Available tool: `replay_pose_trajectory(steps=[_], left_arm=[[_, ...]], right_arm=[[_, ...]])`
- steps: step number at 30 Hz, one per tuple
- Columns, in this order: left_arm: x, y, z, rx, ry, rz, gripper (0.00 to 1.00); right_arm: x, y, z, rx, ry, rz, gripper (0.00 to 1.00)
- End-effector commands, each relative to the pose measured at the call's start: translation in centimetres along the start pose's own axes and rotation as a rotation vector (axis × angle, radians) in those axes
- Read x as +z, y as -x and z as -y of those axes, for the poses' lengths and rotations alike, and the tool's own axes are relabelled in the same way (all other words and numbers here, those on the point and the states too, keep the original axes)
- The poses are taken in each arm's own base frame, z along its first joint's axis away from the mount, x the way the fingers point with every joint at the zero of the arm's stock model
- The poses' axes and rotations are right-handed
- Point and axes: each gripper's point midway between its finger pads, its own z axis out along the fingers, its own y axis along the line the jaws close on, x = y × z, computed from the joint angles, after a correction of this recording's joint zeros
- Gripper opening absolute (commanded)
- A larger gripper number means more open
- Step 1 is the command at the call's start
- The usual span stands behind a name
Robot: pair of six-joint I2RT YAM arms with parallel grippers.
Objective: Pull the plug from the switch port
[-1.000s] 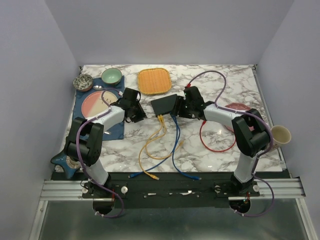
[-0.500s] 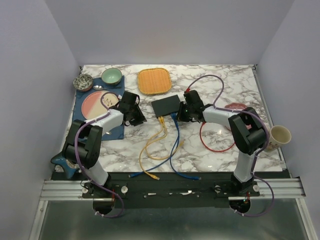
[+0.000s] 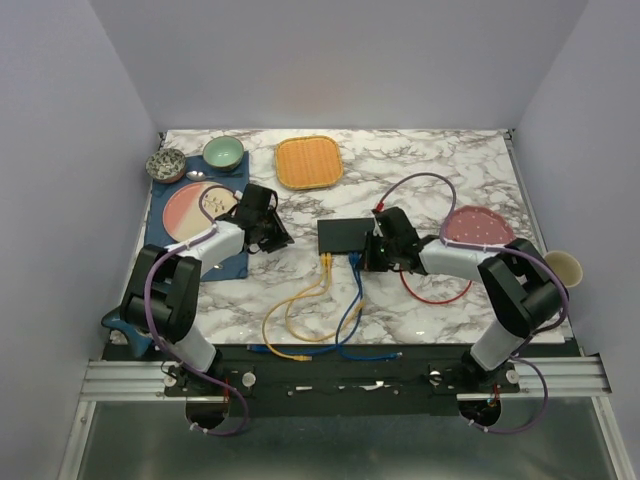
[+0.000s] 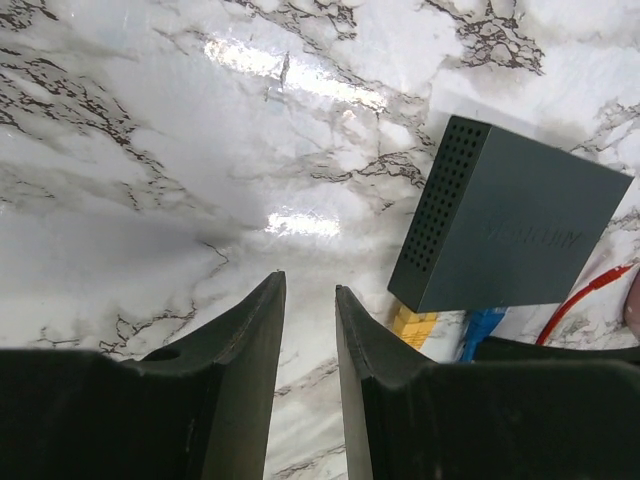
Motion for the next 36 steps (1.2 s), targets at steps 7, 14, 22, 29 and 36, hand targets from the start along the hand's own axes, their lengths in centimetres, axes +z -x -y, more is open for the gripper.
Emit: replay_pose_trajectory(steps=[7,14,22,29,36], left_arm=[[-2.5,2.9,3.5,0.047,-0.073,0.084,0.33],[-4.4,6.2,6.2,0.029,-0.105,0.218,0.28],[-3.9,4.7,11.6,0.010,-0.409,0.123,0.99],[-3.5,0.6,17.2,0.199,-0.599,0.062,0.73],[1.1,-2.9,15.6,0.142,-0.593,-0.113,0.12]], right_arm=[[-4.0,-2.4,3.2,0.011,-0.190,0.060,0.29],[-7.3,0.7,2.8,0.002,-0.196,0.238,1.00],[-8.8,2.2,2.0,0.085,-0.060,0.463,1.00],[-7.7,1.9,-0.6,0.169,0.139,0.381,0.83],[-6.2,2.4,-1.3,0.229,0.229,0.322,0.74]])
